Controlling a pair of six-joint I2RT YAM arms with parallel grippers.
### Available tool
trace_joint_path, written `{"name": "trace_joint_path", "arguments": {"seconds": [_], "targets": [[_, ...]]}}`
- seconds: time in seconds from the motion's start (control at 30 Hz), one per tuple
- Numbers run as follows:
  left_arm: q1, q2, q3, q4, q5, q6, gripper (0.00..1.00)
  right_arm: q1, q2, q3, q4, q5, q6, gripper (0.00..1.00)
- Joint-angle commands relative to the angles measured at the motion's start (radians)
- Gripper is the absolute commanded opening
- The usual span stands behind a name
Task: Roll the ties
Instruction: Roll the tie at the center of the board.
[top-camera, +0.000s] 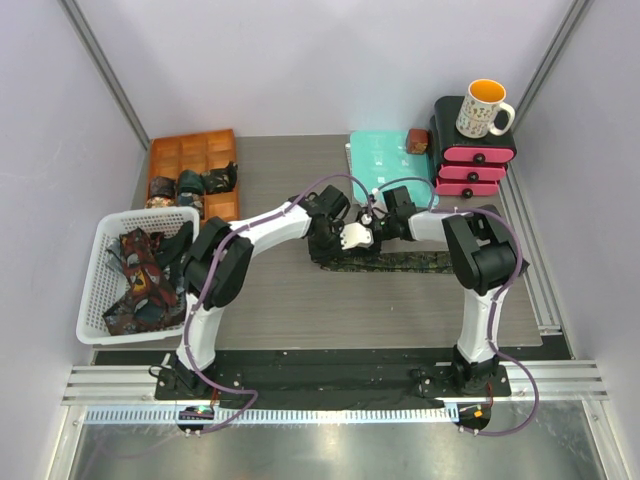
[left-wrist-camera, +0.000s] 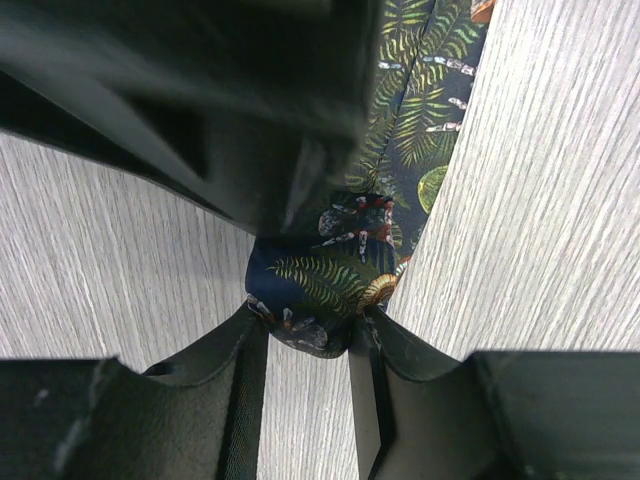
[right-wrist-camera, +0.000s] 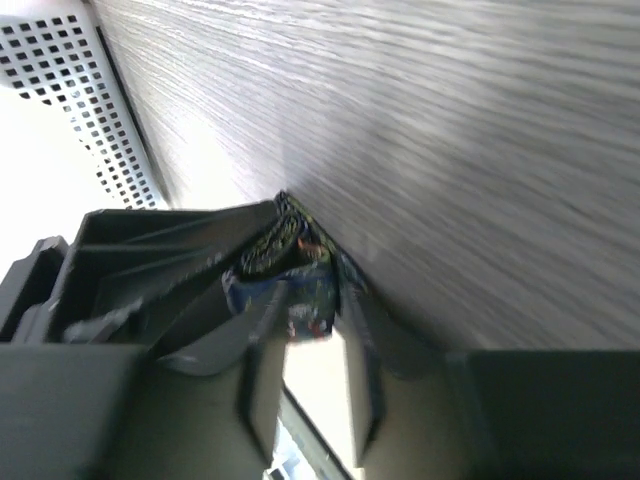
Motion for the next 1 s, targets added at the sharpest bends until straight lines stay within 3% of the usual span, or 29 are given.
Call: {"name": "trace_joint_path", "arguments": {"seconds": [0.0,0.37,0.6,0.77,0.97], "targets": [[-0.008,0.096,-0.019,-0.070,-0.022,0.017,0.27,-0.042,-0.087,0.039,-0.132,-0.036,-0.053,0.38],[-0.008,0.097,-0.012,-0.076,-0.016,0.026,0.28,0.001,-0.102,-0.027,0.074,-0.064,0.113,0.47],[-0.008,0.094,-0.016,-0.074,-0.014,0.026,0.28,0.026,-0.070,-0.066,0.147,-0.059,0.170,0.47],[-0.008,0.093,-0.019,-0.070,-0.016,0.021,0.28,0.014,-0.083,-0.196,0.394,-0.066,0.369,0.44],[-0.005,0.091,-0.022,-0.070,-0.017,0.017,0.28,-0.014,-0.105,-0.228,0.459,-0.058,0.411,0.43]]}}
